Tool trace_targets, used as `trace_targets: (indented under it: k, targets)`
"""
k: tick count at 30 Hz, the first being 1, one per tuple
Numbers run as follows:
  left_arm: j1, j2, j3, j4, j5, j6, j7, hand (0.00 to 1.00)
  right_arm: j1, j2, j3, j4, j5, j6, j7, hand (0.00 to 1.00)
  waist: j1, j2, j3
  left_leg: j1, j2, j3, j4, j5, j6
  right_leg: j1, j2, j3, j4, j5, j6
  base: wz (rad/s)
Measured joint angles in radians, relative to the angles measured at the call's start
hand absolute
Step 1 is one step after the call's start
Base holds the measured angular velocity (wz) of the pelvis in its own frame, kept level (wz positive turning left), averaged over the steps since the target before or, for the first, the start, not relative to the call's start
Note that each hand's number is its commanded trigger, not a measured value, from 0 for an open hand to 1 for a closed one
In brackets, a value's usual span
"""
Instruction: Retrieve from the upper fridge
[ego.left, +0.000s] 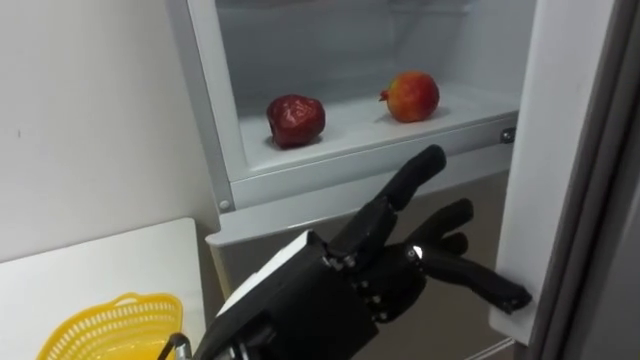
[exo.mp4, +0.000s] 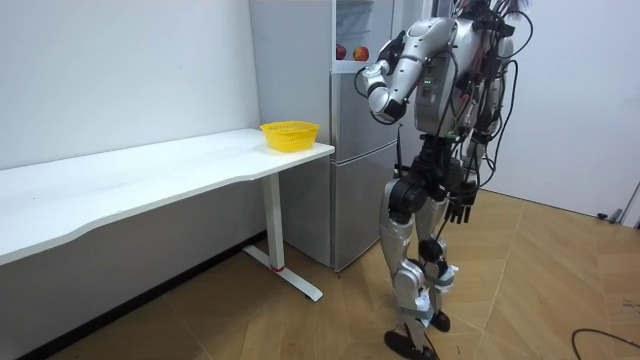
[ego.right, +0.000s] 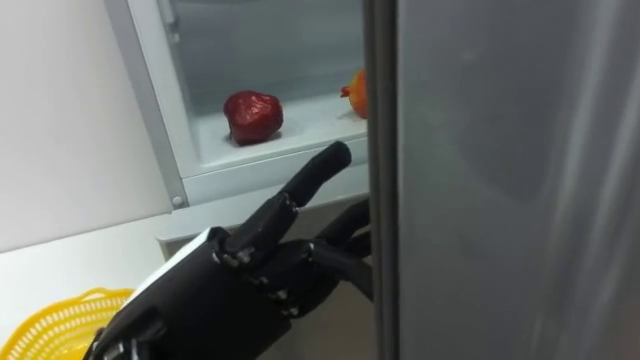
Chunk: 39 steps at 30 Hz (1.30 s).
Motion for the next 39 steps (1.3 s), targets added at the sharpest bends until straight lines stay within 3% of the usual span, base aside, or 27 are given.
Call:
trace_targets:
  k: [15,22,32,39]
  targets:
    - [-0.012,0.001,-0.041,0.0,-0.021,0.016,-0.035,0.0,0.0,-0.003,0.03,-0.004,0.041,0.001,0.008,0.0,-0.005,-0.004,-0.0005,0.007,0.002,0.025,0.0,0.0,0.0,-0.001,0.001,0.02,0.0,0.001,-0.001,-0.04]
    - [-0.07,0.013,-0.057,0.018,-0.02,0.019,-0.061,0.0,0.004,-0.022,0.026,0.0,0.055,0.001,-0.001,0.0,-0.034,-0.005,0.0003,0.014,0.002,0.054,-0.001,0.0,0.0,-0.002,0.005,0.049,0.0,0.001,-0.001,-0.11]
    - [-0.1,0.018,-0.06,0.018,-0.02,0.021,-0.09,0.0,0.001,-0.027,0.026,-0.002,0.114,0.0,-0.005,0.0,-0.063,0.005,-0.002,0.02,0.006,0.094,-0.001,0.0,0.0,-0.015,0.02,0.1,0.003,0.008,-0.005,-0.17]
    - [-0.109,0.021,-0.086,0.018,-0.042,0.022,-0.081,0.0,0.001,-0.03,0.026,-0.011,0.175,-0.001,-0.02,0.0,-0.085,0.005,-0.0022,0.019,0.015,0.105,-0.005,0.0,-0.001,-0.018,0.027,0.109,-0.001,0.01,-0.008,-0.05]
